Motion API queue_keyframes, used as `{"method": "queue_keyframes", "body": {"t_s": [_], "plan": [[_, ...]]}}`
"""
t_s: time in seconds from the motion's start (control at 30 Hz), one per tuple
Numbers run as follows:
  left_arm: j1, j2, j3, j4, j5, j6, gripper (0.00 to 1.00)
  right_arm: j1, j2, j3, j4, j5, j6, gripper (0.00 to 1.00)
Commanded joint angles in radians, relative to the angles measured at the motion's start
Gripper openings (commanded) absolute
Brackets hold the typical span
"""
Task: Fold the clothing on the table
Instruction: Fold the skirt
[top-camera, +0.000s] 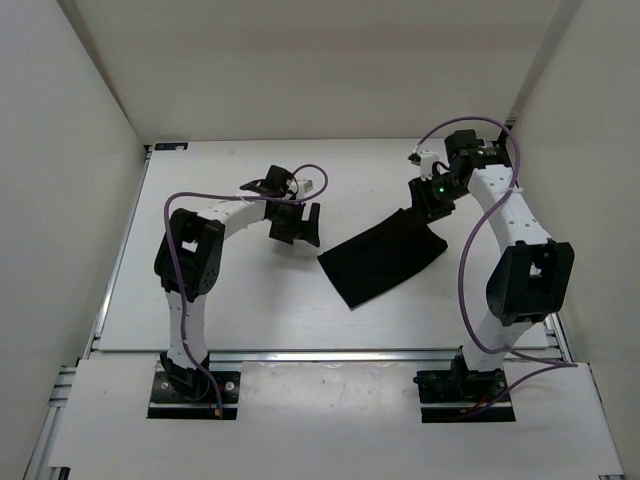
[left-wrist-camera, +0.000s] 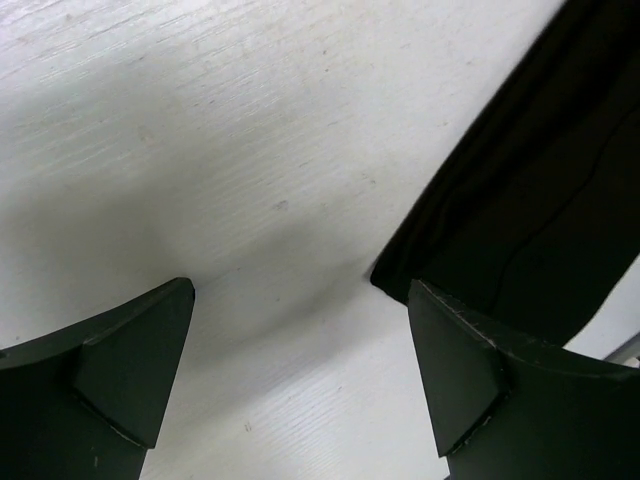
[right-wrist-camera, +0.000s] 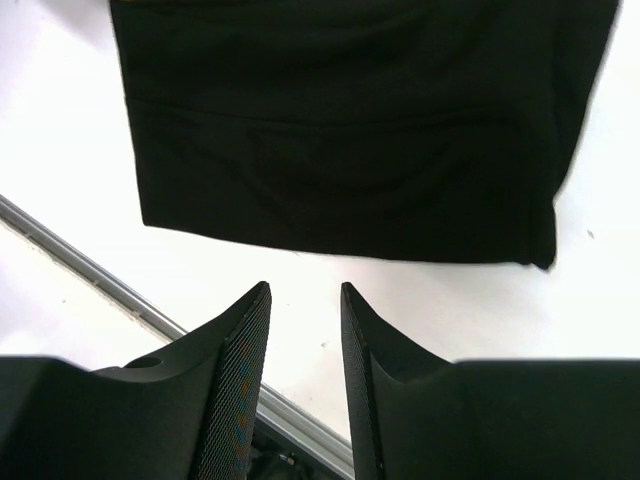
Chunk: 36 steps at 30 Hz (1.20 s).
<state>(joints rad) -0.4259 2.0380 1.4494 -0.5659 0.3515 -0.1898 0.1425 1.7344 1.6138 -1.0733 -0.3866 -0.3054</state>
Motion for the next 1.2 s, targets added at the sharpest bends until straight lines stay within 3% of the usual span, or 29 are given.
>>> {"method": "queue_keyframes", "body": {"t_s": [0.0, 0.2, 0.53, 0.63, 0.8, 0.9, 1.0, 1.07, 1.17], "plan": [[0.009, 0.007, 0.008, 0.038, 0.095, -0.014, 0.99, -0.034, -0.052, -0.018, -0.010, -0.029, -0.026, 0.40], [-0.027, 0.004, -0.053, 0.113, 0.228, -0.042, 0.96, -0.058, -0.049, -0.025, -0.007, -0.015, -0.023, 0.39], [-0.091, 0.057, -0.021, 0.072, 0.156, -0.020, 0.91, -0.086, -0.018, 0.014, -0.005, -0.015, -0.023, 0.39], [-0.100, 0.057, -0.040, 0.077, 0.172, -0.025, 0.77, -0.103, -0.012, 0.009, -0.007, -0.014, -0.024, 0.38], [-0.109, 0.063, -0.073, 0.077, 0.173, -0.023, 0.73, -0.107, 0.005, 0.024, 0.003, -0.011, -0.024, 0.38], [-0.102, 0.064, -0.076, 0.089, 0.202, -0.033, 0.57, -0.104, 0.010, 0.023, -0.002, -0.009, -0.021, 0.38], [-0.105, 0.056, -0.095, 0.098, 0.234, -0.042, 0.32, -0.101, 0.002, 0.017, 0.001, -0.005, -0.015, 0.37], [-0.106, 0.044, -0.116, 0.106, 0.253, -0.051, 0.10, -0.106, -0.010, 0.005, 0.000, -0.008, -0.020, 0.37], [-0.109, 0.018, -0.161, 0.127, 0.264, -0.066, 0.00, -0.116, -0.041, -0.067, -0.011, -0.035, -0.012, 0.37]]}}
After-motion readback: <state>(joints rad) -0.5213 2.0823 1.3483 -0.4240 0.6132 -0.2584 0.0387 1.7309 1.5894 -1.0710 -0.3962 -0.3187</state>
